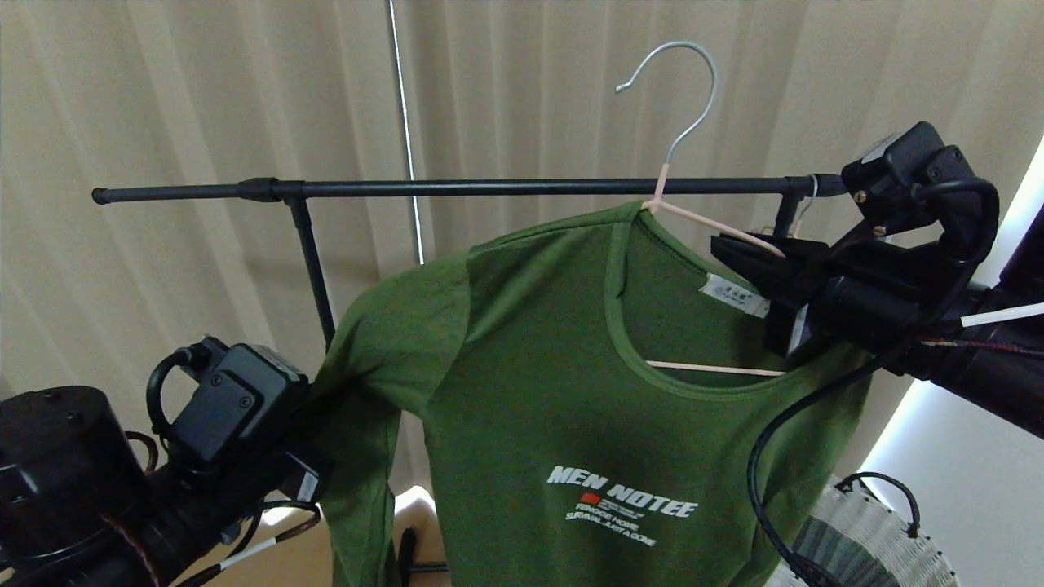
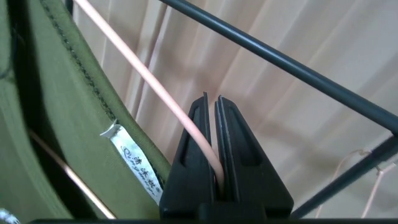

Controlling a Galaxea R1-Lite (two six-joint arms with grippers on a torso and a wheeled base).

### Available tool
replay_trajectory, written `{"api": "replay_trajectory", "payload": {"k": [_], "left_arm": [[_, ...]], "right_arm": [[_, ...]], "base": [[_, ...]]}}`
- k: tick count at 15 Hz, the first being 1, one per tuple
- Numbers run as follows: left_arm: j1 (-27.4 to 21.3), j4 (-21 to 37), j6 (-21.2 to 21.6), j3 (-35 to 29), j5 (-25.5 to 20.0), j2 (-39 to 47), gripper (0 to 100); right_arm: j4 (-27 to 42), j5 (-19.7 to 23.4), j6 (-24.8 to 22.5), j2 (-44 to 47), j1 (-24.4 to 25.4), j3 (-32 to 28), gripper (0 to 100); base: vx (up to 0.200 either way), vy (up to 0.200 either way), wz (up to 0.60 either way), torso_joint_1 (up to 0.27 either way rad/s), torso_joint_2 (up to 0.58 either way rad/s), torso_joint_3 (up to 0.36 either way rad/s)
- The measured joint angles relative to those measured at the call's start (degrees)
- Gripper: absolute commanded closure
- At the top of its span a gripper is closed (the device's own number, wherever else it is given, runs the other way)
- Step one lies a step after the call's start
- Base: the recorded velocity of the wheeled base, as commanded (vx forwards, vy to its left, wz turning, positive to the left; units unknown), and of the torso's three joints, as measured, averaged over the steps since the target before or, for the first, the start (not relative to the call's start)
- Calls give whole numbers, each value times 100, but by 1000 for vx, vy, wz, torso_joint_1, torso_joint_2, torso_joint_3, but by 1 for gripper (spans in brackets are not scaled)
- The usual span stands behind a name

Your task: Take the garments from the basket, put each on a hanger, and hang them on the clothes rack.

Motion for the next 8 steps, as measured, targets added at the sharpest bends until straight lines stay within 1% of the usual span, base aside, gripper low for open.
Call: {"api": "replay_trajectory", "payload": {"k": [3, 5, 7, 8], "left_arm": [[702, -5, 20, 339, -20, -119, 100], [997, -10, 18, 516, -35, -240, 100], [1119, -2, 9, 618, -41, -310, 100], [1130, -2, 7, 638, -51, -329, 0]], "right_arm": [[11, -10, -2, 0, -201, 2, 100], [12, -10, -2, 0, -304, 5, 100], [17, -10, -2, 2, -343, 5, 100], [17, -10, -2, 2, -351, 5, 100]], "base": [[0, 0, 0, 0, 0, 0], [0, 0, 0, 0, 0, 0], [0, 0, 0, 0, 0, 0], [0, 0, 0, 0, 0, 0]]}}
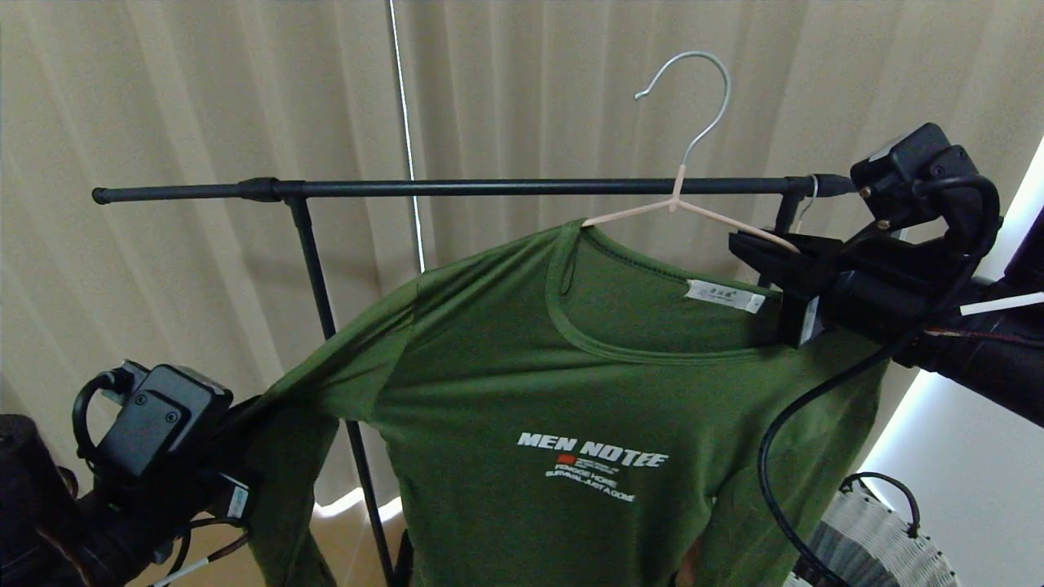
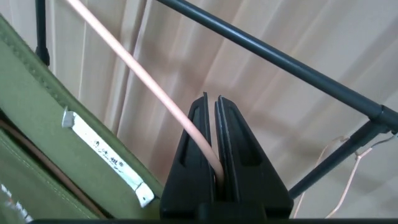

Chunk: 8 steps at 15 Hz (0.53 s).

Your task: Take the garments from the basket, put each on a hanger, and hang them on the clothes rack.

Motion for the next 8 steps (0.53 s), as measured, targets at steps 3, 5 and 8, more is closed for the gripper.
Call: {"api": "replay_trajectory", "payload": {"k": [3, 5, 8], "left_arm": [[-9, 2, -7, -12, -15, -24, 0], [-22, 2, -11, -17, -268, -41, 0], [-4, 9, -34, 13, -772, -199, 0]], "right_arm": [[0, -22, -6, -2, -11, -11, 100], [16, -33, -73, -2, -7, -13, 100], [339, -140, -205, -15, -11, -24, 100]], "base": [[0, 0, 0, 0, 0, 0], [0, 0, 0, 0, 0, 0], [0, 0, 0, 0, 0, 0]]}}
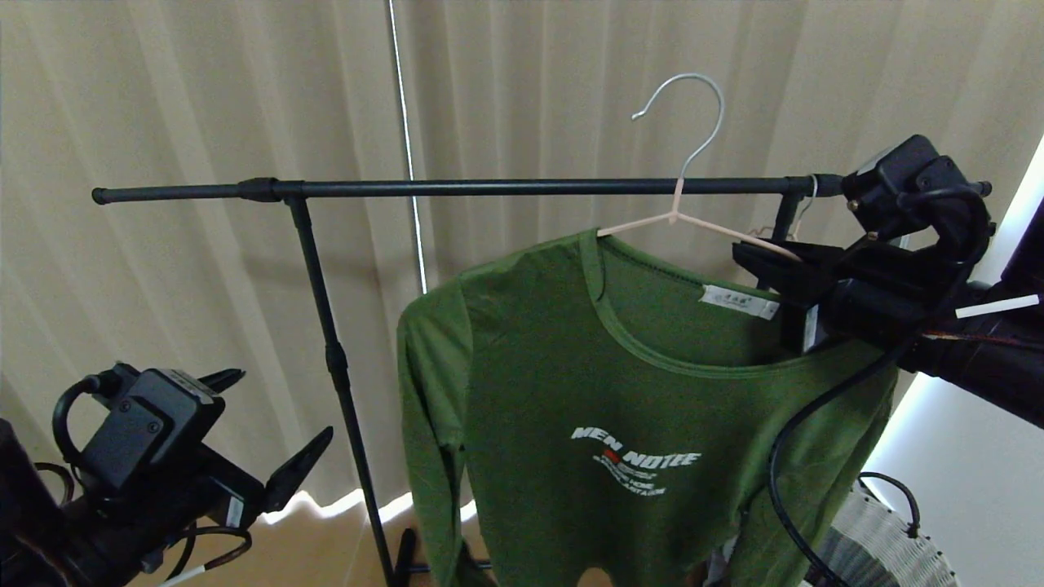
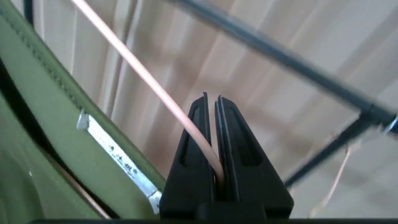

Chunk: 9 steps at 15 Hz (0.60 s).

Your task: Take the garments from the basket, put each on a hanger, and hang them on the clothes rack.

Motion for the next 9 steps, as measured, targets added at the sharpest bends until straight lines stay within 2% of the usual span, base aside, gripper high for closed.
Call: {"api": "replay_trajectory", "payload": {"k": [3, 5, 7, 9], "left_arm": [[11, 307, -411, -96, -87, -250, 0], [20, 1013, -773, -232, -90, -429, 0], [20, 2047, -1314, -502, -101, -705, 0], [20, 2628, -1696, -689, -108, -1011, 0]], "right_arm": [[795, -361, -9, -134, -7, -69, 100], [1279, -777, -9, -230, -5, -96, 100], [1506, -1163, -11, -278, -10, -102, 100], [1692, -1468, -6, -284, -60, -107, 100]], "base": [[0, 0, 0, 0, 0, 0], [0, 0, 0, 0, 0, 0], [0, 0, 0, 0, 0, 0], [0, 0, 0, 0, 0, 0]]}}
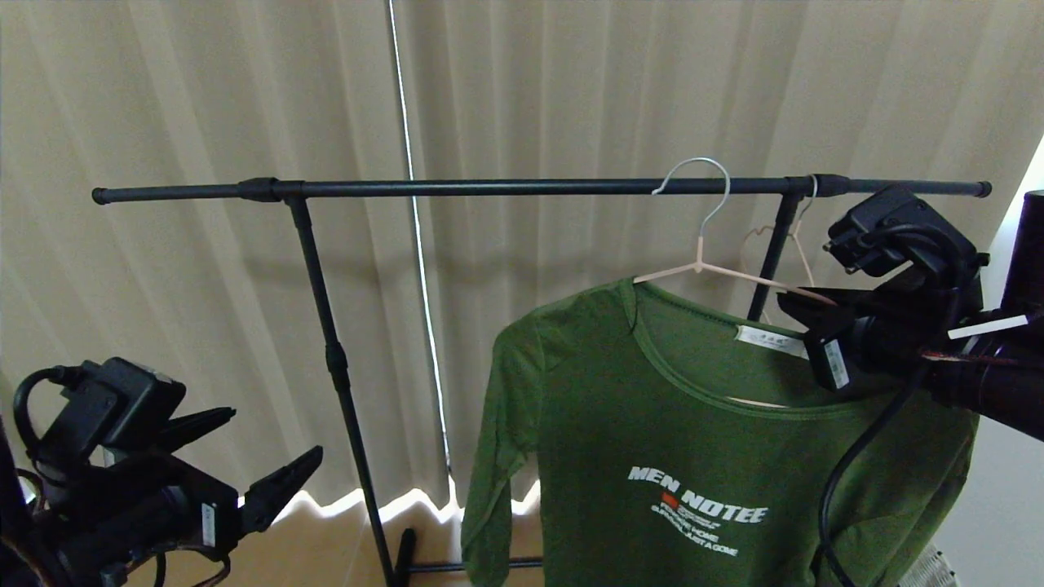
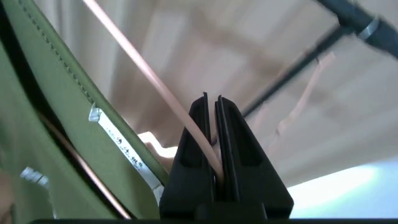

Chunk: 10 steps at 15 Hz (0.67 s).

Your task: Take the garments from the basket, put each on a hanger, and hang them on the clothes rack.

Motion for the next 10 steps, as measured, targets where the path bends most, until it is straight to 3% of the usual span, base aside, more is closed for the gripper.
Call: {"api": "replay_trajectory", "payload": {"k": [3, 10], "left_arm": [[22, 126, -112, 167, -99, -417, 0], [13, -200, -79, 369, -266, -1084, 0]], "right_arm": [[71, -73, 4, -11, -166, 5, 100], [85, -377, 0, -11, -502, 20, 100]], "base": [[0, 0, 0, 0, 0, 0], [0, 0, 0, 0, 0, 0]]}}
